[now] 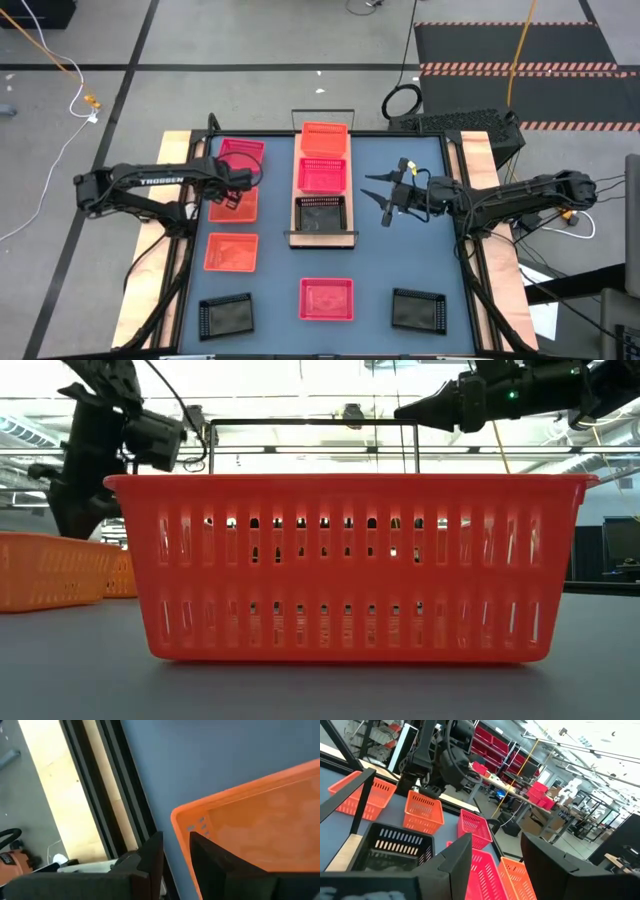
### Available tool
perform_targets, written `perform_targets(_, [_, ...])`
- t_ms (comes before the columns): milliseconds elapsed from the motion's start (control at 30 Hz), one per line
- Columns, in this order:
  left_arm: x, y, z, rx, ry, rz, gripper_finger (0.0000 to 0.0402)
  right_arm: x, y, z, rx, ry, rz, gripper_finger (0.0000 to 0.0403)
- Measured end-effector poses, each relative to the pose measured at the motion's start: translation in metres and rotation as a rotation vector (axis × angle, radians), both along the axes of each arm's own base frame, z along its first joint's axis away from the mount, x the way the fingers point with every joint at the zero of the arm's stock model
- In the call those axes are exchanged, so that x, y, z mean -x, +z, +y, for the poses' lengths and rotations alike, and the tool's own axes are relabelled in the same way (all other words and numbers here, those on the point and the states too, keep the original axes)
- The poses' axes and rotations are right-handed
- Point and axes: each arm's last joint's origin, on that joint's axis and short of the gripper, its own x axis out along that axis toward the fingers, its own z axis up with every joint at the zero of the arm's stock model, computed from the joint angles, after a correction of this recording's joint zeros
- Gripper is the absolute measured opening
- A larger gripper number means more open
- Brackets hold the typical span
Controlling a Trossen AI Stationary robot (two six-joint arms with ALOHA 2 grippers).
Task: Stack baskets on shelf by color
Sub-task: Stack the top orange bin on the orange bin on the shelf
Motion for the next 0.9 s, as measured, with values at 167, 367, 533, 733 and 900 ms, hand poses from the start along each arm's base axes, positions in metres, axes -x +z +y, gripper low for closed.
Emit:
perform_targets(167, [0.009,-0.018,0.004,0.028,0.042,0.004,0.0097,0.0,0.0,0.0,0.0,0.0,0.0,0.0167])
perform_targets(367, [0.009,-0.021,0.007,0.065,0.052,-0.031,0.0097,0.0,0.0,0.0,0.0,-0.001,0.0,0.0167])
perform_targets(533, [0.008,-0.021,0.006,0.092,0.051,-0.05,0.0084,0.0,0.0,0.0,-0.014,-0.001,-0.004,0.0167])
perform_targets(733, [0.008,-0.02,0.007,0.064,0.03,-0.042,0.0014,0.0,0.0,0.0,-0.037,-0.001,-0.011,0.0167])
perform_targets(900, [0.003,-0.005,0.01,0.028,0.006,-0.069,0.0028,0.0,0.0,0.0,-0.047,-0.001,-0.014,0.0167])
